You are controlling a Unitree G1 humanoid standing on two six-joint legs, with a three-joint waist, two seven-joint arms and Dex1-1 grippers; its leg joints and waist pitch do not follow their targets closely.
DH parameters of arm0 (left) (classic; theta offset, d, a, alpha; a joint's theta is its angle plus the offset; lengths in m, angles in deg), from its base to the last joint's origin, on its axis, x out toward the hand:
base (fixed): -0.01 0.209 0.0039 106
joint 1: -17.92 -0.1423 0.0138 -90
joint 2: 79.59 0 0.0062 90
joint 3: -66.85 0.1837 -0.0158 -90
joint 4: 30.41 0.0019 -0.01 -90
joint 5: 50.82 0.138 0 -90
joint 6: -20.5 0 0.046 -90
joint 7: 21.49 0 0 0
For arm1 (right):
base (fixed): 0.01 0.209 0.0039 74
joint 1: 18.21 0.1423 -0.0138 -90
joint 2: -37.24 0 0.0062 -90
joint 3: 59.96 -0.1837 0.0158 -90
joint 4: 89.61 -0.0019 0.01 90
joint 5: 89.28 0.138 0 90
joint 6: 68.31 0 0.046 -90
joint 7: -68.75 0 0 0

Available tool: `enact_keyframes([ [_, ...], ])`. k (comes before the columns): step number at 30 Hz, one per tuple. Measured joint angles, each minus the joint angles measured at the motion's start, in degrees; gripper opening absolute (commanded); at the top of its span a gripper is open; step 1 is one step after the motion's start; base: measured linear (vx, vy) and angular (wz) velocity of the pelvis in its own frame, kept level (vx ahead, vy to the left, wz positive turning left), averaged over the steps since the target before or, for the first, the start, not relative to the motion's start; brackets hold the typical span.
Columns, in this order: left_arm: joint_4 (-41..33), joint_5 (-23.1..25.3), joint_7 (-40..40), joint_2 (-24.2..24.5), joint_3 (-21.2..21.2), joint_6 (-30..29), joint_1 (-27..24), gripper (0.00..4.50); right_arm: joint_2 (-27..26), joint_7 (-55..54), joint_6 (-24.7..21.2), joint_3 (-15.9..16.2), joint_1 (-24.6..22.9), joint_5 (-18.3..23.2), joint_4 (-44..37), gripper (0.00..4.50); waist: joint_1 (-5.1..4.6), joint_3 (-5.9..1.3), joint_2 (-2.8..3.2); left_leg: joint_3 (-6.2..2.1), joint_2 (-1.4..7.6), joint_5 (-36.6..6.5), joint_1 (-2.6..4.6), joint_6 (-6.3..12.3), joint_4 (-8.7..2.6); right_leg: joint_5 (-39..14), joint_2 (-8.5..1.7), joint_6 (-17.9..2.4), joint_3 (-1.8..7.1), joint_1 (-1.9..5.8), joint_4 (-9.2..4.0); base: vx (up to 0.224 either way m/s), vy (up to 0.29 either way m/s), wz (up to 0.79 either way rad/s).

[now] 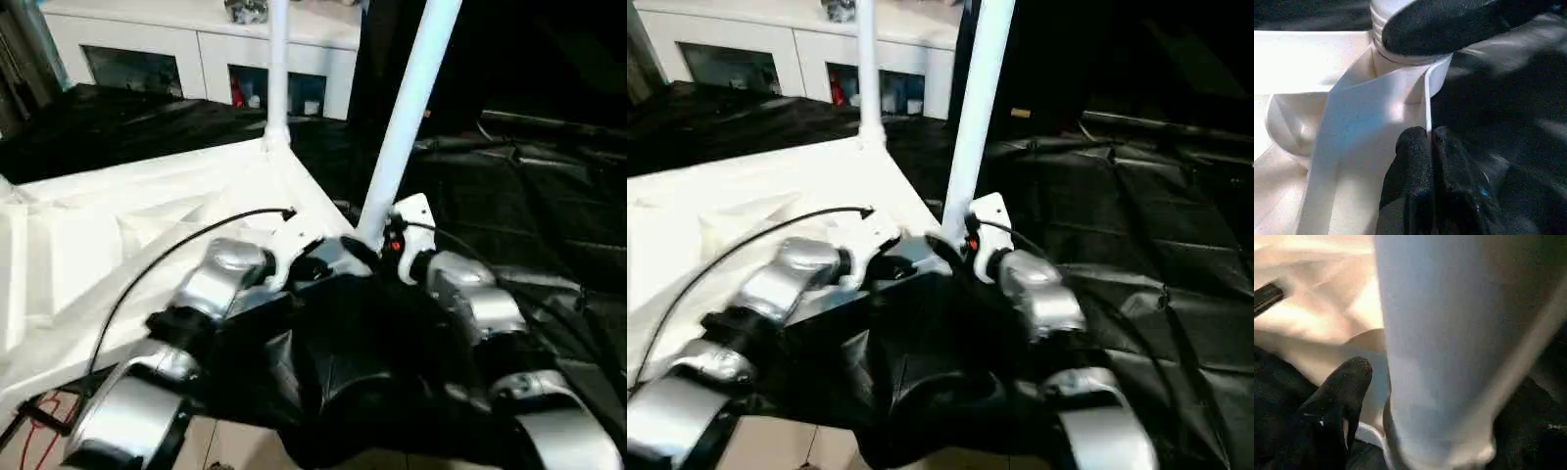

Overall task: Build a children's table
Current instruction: Rotate leg to tighten

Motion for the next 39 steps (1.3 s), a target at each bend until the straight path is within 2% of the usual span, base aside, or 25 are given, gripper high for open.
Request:
enact_keyframes([
  [6, -2.2, -1.2, -8.1, 3.8, 0.8, 2.8, -1.7, 0.0, 3.6, 10.2, 0.6, 2.6, -3.1, 0.0, -2.6, 3.78, 0.09, 0.06, 0.03, 0.01, 0.01, 0.0, -0.23, 0.06, 0.06, 0.0, -0.01, 0.0, 0.0, -0.17, 0.01, 0.0, 0.0, 0.0],
  [11, -2.4, -1.6, -13.6, 6.0, 1.8, 6.7, -2.5, 0.0, 7.3, 17.8, 1.4, 5.5, -5.6, 0.1, -7.3, 3.78, 0.9, 0.1, -0.07, 0.01, 0.03, 0.0, -0.22, 0.06, 0.1, 0.0, -0.02, 0.0, 0.01, -0.15, 0.02, 0.0, 0.0, 0.0],
  [19, -4.5, -2.7, -17.8, 7.9, 2.4, 7.1, -3.6, 0.0, 7.6, 21.7, 0.1, 5.8, -7.8, 2.2, -10.6, 3.78, 1.59, 0.13, -0.09, 0.01, 0.04, 0.0, -0.27, 0.06, 0.1, 0.0, -0.02, 0.0, 0.01, -0.19, 0.04, 0.0, 0.0, 0.0],
  [22, -4.8, -3.2, -19.1, 8.4, 2.4, 7.1, -3.8, 0.0, 7.7, 21.9, -0.2, 6.2, -8.5, 2.5, -12.1, 3.45, 1.54, 0.13, -0.08, 0.01, 0.04, 0.0, -0.26, 0.06, 0.12, 0.0, -0.02, 0.0, 0.01, -0.19, 0.05, 0.0, 0.0, 0.0],
  [24, -4.8, -3.2, -19.7, 8.6, 2.4, 7.2, -4.0, 0.0, 7.7, 22.0, -0.9, 6.2, -8.6, 2.6, -12.3, 3.39, 1.58, 0.13, -0.08, 0.01, 0.04, 0.0, -0.24, 0.05, 0.13, 0.0, -0.02, 0.0, 0.01, -0.18, 0.08, 0.0, 0.0, 0.0],
  [25, -4.8, -3.2, -19.8, 8.6, 2.4, 7.3, -4.0, 0.0, 7.7, 22.0, -1.0, 6.2, -8.6, 2.6, -12.4, 3.19, 1.58, 0.13, -0.08, 0.01, 0.04, 0.0, -0.24, 0.05, 0.13, 0.0, -0.02, 0.0, 0.01, -0.18, 0.09, 0.0, 0.0, 0.0],
  [30, -4.8, -3.2, -19.8, 8.6, 2.4, 7.4, -4.1, 0.0, 7.5, 21.9, -1.3, 6.1, -8.8, 3.0, -12.4, 2.87, 1.6, 0.12, -0.06, 0.01, 0.04, 0.0, -0.23, 0.04, 0.14, 0.0, -0.02, 0.0, 0.02, -0.17, 0.11, 0.0, 0.0, 0.0],
  [35, -4.9, -3.2, -19.4, 8.7, 2.4, 7.3, -4.4, 0.0, 6.4, 20.6, -2.2, 5.6, -10.0, 3.2, -13.4, 2.81, 1.57, 0.09, -0.06, 0.01, 0.04, 0.0, -0.18, 0.04, 0.14, 0.0, -0.02, 0.0, 0.02, -0.13, 0.12, 0.0, 0.0, 0.0],
  [39, -3.4, -1.8, -14.3, 7.0, 2.0, 6.8, -3.7, 0.0, 3.9, 13.8, -3.0, 3.6, -9.8, 2.7, -11.5, 2.79, 1.31, 0.06, -0.14, 0.01, 0.03, 0.0, 0.04, 0.03, 0.24, 0.0, -0.02, 0.0, 0.07, 0.02, 0.21, 0.0, 0.0, 0.0],
])
